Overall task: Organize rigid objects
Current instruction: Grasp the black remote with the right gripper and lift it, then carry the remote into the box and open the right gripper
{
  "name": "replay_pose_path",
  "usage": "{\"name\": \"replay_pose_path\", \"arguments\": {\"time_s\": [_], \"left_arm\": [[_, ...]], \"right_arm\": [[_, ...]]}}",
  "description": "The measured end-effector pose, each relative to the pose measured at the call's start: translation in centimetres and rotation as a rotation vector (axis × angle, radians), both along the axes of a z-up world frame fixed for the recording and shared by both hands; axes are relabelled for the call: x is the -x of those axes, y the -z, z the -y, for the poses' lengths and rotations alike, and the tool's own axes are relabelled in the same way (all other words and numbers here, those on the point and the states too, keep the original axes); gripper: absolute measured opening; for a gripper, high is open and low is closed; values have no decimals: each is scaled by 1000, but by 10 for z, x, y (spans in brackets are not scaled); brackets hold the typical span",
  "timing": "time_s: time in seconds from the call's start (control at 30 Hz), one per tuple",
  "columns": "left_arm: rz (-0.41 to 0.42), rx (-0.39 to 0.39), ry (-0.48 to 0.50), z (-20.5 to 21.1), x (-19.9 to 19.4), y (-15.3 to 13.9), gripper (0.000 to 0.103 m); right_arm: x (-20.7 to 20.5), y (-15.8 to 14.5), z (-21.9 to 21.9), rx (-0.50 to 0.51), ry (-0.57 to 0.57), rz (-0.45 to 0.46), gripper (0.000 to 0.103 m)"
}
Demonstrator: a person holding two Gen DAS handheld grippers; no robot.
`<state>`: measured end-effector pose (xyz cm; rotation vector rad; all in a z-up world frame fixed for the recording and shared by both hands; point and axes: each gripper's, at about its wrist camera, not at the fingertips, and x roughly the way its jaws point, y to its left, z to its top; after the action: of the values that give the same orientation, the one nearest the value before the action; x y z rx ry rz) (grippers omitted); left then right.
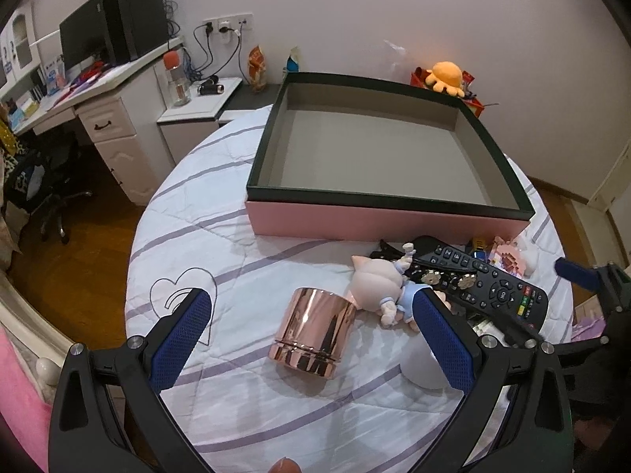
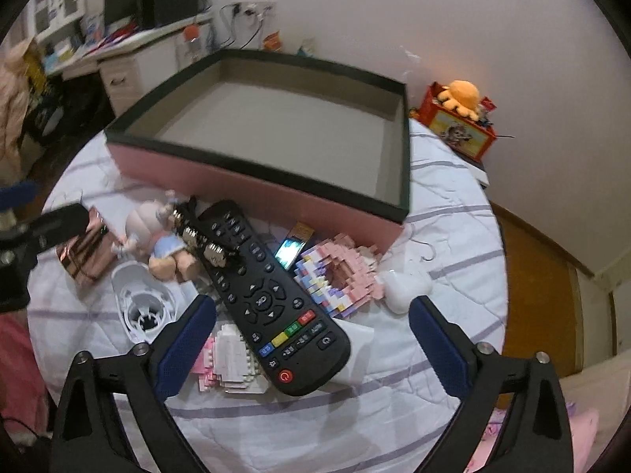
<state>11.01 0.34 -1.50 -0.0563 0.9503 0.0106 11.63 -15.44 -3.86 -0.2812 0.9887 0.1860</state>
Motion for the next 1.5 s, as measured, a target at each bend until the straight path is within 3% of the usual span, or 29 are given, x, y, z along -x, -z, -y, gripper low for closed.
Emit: {"name": "replay_pose_path", "arguments": {"time_s": [0.2, 0.3, 0.53, 0.67, 0.93, 1.5], "left_arm": [[-9, -6, 25, 5, -5, 2, 103], [-13, -5, 29, 4, -7, 4, 103], [-21, 4, 21, -3, -11, 7, 103], [-27, 10, 24, -4, -11, 10, 103], [-32, 11, 43, 0, -8, 14, 103], [-25, 7, 56, 7, -2, 9, 103]], "right_arm": [[-10, 19, -16, 117, -91, -25, 92], [-15, 29, -25, 126, -145, -59, 73], [-14, 33, -30, 159, -175, -44, 66], [-4, 29, -32, 126, -157, -36, 58], [4, 15, -13, -35, -101, -54, 45], [15, 1, 0, -151, -28, -29, 45]]}}
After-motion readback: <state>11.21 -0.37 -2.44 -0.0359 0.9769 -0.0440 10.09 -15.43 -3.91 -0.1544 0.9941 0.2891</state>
